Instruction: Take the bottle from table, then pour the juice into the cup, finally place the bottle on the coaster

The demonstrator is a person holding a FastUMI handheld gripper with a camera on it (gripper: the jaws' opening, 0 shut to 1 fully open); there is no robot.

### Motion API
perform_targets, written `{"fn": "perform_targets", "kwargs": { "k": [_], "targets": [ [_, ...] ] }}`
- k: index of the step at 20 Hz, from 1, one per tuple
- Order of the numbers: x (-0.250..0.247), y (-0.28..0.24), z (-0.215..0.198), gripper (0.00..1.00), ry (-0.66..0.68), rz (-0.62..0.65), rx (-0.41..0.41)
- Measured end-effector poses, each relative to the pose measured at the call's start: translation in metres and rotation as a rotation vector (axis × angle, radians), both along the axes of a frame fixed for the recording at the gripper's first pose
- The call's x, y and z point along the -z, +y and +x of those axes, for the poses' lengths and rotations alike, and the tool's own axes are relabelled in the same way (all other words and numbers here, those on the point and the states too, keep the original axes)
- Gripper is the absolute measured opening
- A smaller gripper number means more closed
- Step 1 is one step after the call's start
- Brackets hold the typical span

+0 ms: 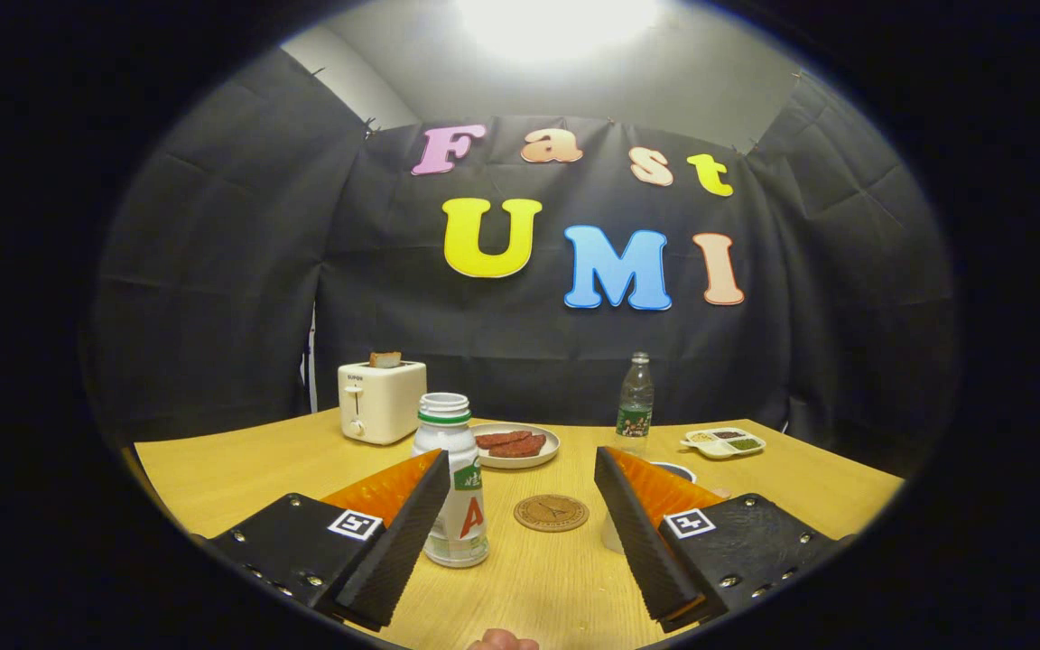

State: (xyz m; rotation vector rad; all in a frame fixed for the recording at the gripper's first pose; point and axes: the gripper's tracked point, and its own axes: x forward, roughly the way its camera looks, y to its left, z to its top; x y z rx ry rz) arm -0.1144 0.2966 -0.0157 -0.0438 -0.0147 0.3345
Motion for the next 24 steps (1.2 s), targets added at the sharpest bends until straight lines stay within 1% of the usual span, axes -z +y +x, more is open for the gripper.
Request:
{"fn": "perform_targets", "kwargs": {
  "k": [2, 5, 9, 13, 14, 16, 18, 21, 24],
  "targets": [
    [0.009, 0.028, 0.003, 0.98, -0.007, -0.035, -0.048],
    [0.028, 0.041, 0.018, 0.96, 0.01, -0.103, -0.029],
    [0.034, 0.053, 0.036, 0.96, 0.031, -0.072, -0.034],
    [0.045, 0.063, 0.045, 0.96, 0.081, -0.037, -0.078],
    [0.043, 0.07, 0.044, 0.9, 0.074, -0.024, -0.102],
    [0.044, 0.068, 0.045, 0.71, 0.073, -0.011, -0.106],
    [0.045, 0.063, 0.049, 0.68, 0.078, 0.008, -0.073],
    [0.046, 0.053, 0.052, 0.66, 0.105, 0.012, -0.003],
    [0.039, 0.049, 0.047, 0.66, 0.141, 0.057, 0.02]
  ]
}}
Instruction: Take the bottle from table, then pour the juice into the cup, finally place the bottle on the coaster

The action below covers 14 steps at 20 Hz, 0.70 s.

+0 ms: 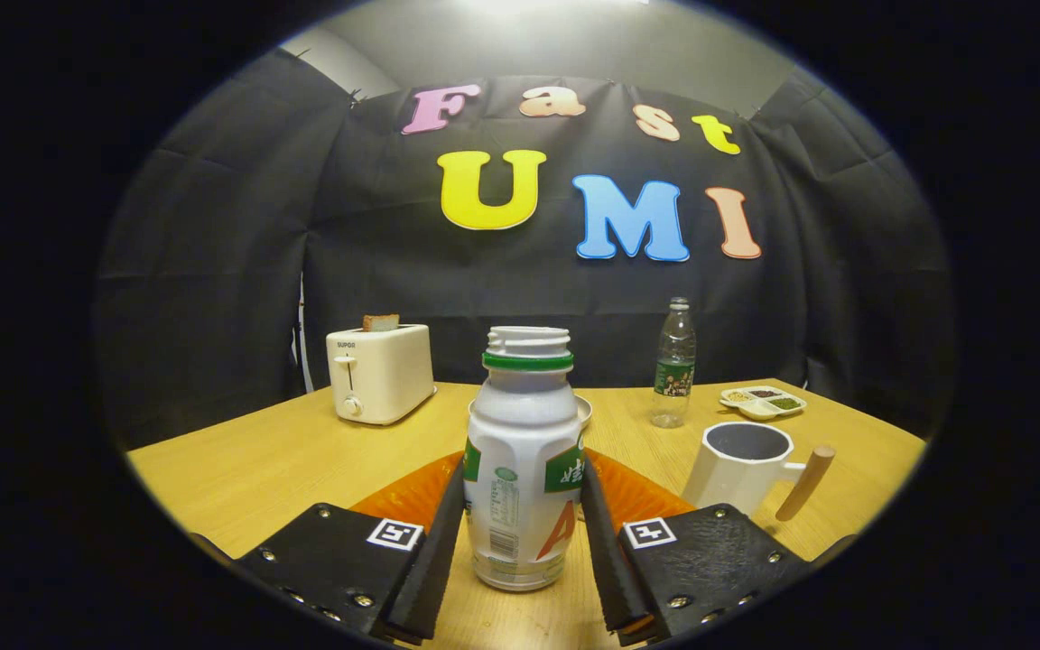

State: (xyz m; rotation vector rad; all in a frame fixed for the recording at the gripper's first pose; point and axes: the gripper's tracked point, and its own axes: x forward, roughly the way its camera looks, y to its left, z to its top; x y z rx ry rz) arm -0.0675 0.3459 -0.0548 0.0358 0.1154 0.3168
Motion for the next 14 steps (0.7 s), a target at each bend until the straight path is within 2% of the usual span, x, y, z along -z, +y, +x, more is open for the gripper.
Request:
{"fn": "perform_targets", "kwargs": {
  "k": [14],
  "targets": [
    [-0.037, -0.036, 0.006, 0.66, 0.057, 0.164, 0.075]
  ]
}}
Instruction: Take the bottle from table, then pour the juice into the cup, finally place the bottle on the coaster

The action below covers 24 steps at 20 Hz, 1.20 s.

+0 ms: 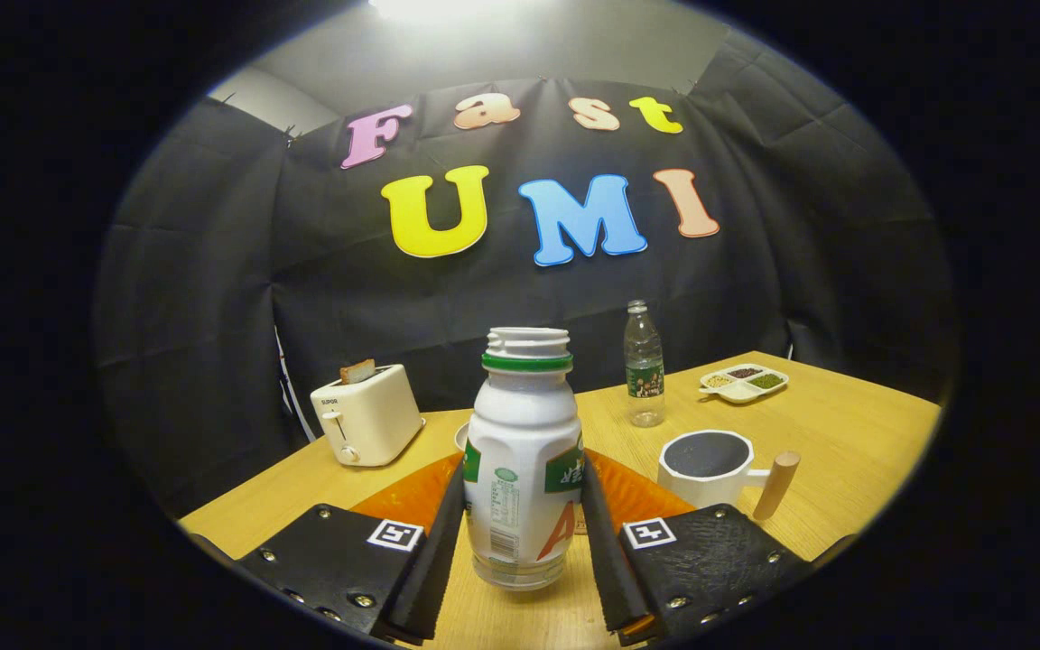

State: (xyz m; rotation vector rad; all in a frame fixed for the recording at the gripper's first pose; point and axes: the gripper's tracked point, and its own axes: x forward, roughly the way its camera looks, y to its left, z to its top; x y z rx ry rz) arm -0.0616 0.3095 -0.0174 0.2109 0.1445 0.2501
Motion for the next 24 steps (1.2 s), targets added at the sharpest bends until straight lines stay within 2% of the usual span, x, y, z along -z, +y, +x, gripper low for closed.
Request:
{"fn": "perform_targets", "kwargs": {
  "k": [8, 18, 24],
  "targets": [
    [0.004, 0.007, 0.012, 0.66, 0.063, 0.216, -0.047],
    [0.012, 0.005, 0.031, 0.66, 0.15, 0.517, -0.061],
    [0.017, 0.004, 0.035, 0.66, 0.174, 0.602, -0.061]
  ]
}}
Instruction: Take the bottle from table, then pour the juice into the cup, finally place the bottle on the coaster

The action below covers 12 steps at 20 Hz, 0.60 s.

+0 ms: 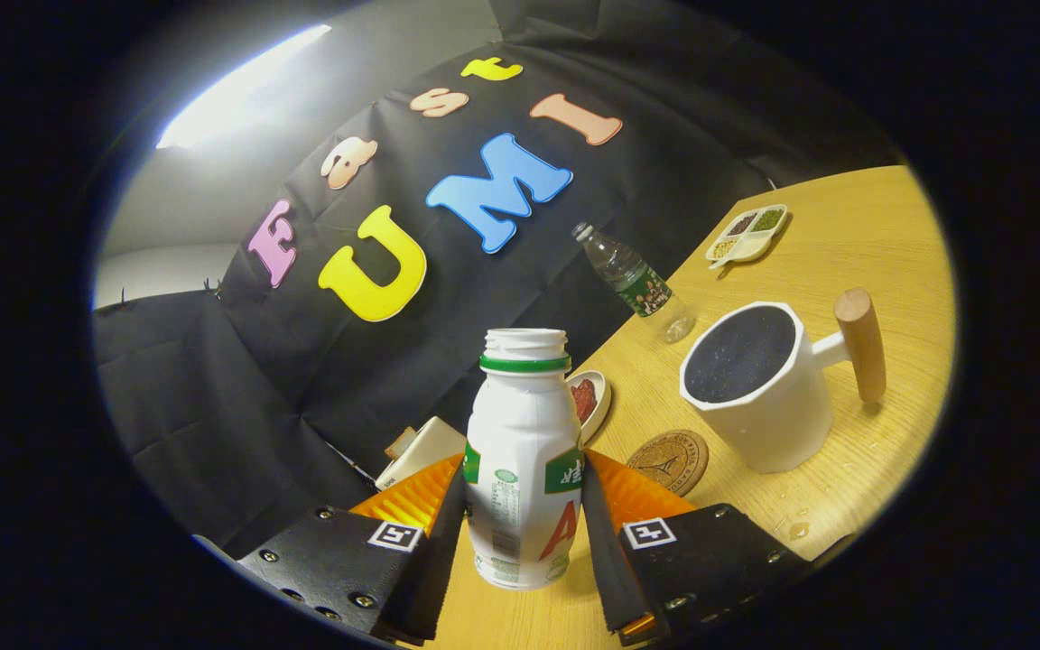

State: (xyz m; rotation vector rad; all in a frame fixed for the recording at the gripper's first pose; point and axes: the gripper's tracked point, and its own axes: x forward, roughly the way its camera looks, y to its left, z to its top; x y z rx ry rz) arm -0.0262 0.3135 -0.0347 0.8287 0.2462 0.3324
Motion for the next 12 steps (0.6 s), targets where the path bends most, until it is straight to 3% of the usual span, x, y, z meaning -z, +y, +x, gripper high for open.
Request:
{"fn": "perform_targets", "kwargs": {
  "k": [12],
  "targets": [
    [0.0006, -0.0068, 0.0048, 0.66, 0.036, 0.182, 0.016]
  ]
}}
